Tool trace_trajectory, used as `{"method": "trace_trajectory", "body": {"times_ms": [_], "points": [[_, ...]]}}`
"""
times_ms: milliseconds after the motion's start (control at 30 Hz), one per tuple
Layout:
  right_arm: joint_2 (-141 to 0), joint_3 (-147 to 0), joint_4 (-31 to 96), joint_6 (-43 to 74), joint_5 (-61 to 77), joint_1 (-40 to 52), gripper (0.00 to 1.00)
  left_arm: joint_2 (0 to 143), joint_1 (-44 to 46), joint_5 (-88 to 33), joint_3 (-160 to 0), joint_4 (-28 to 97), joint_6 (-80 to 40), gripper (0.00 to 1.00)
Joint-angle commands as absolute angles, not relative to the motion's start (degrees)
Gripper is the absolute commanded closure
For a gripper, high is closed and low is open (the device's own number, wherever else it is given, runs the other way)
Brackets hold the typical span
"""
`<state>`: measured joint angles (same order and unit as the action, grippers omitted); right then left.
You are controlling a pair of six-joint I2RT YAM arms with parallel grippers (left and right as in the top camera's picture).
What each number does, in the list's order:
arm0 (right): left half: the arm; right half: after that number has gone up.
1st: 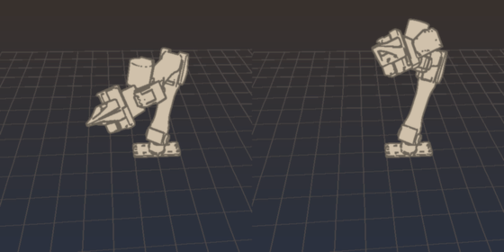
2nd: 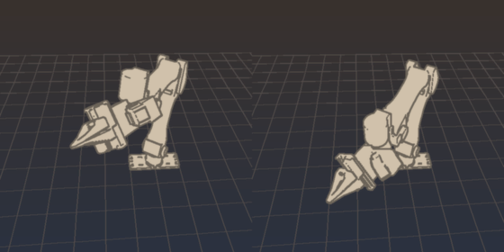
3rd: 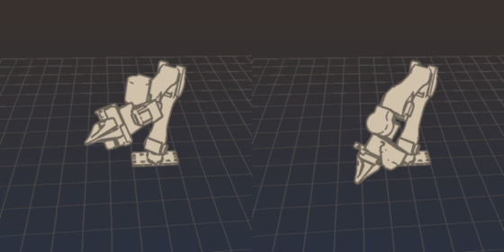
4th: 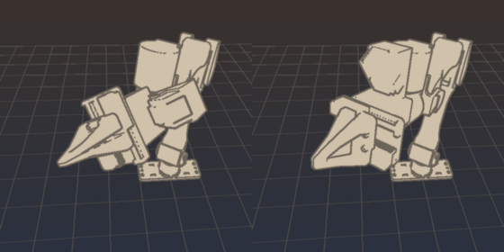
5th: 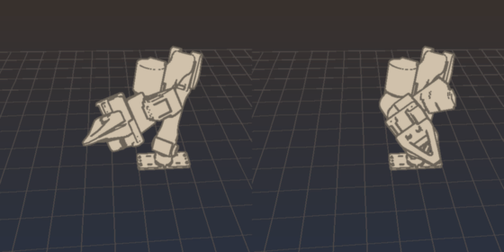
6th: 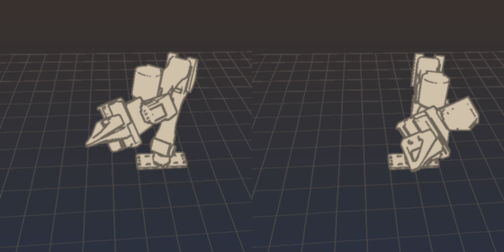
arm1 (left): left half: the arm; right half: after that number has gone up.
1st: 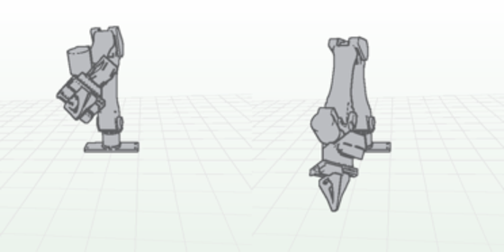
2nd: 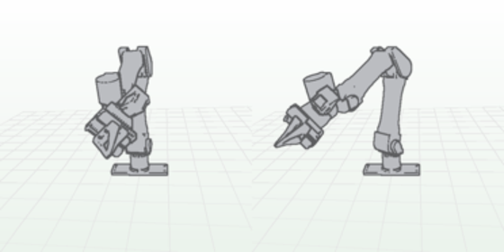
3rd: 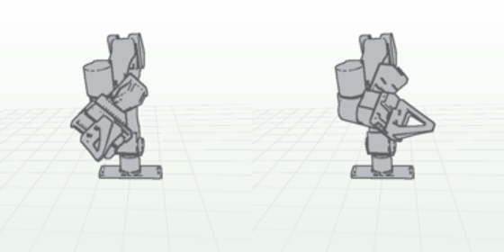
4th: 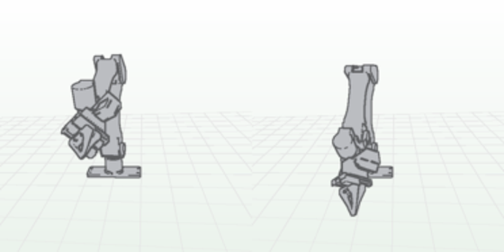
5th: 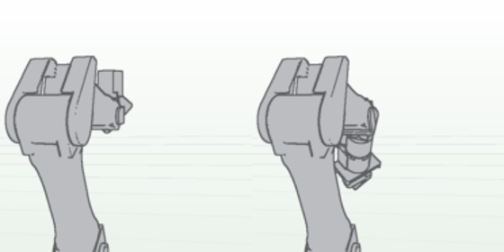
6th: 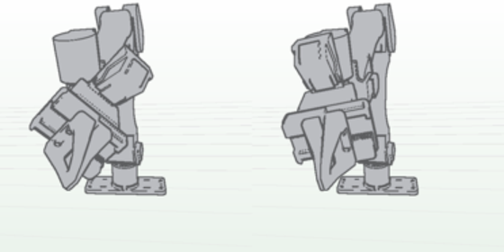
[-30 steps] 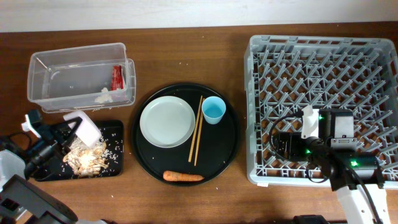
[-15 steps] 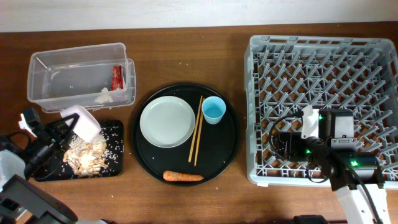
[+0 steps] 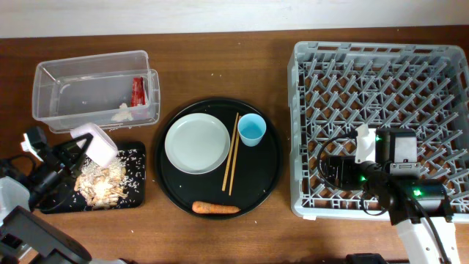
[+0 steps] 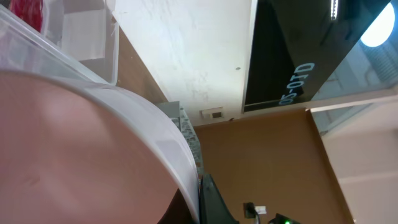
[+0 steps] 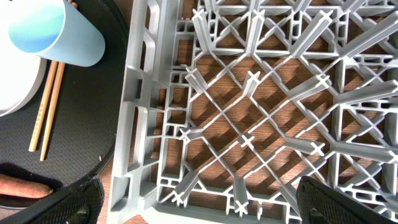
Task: Sort waste into correct bins and load items into the dishwasher rack
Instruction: 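Shake the tilted pink bowl over the black tray with left gripper, then set the empty pink bowl back onto the white plate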
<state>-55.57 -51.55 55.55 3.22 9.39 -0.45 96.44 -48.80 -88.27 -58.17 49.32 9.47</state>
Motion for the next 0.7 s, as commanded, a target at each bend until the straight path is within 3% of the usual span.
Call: {"method": "trace_trajectory", "body": {"times_ms": [0,67,133,200,300,333,433,667], "points": [[-55.4,-52.3,55.6,3.5,9.9,-0.8,0.02,95.8,-49.1,-90.2,-58.3,48.4,10.9,1.00],[-55.4,-52.3,55.5,3.5,9.9,-0.8,0.02,95.9,-49.1,-87.0,-58.3,45.2,10.4,1.00],[-55.4,-52.3,55.6,3.5,9.9,-0.8,0.02,95.9,-49.1,-81.0,-58.3,44.2,2.2,1.00],[-55.4,-52.3,55.6,3.5,9.9,-0.8,0.02,95.9,-49.0,-88.0,-58.3,44.1,7.1,1.00],[-55.4,-52.3,55.6,3.5,9.9,-0.8,0.02,95.9,-49.1,-85.6,-58.3,45.3,5.3,1.00],[-55.4,-52.3,55.6,3.5,9.9,-0.8,0.02,95.9,-48.9,-90.2,-58.3,46.7,9.9,1.00],[-55.4,-52.3,55.6,3.5,9.9,-0.8,0.02,95.9,-49.0,-85.2,-58.3,45.2,8.2,1.00],[-55.4,-52.3,55.5,3.5,9.9,-0.8,0.02,95.8,-42.9,-88.8,-58.3,46.5,10.6,1.00]]}}
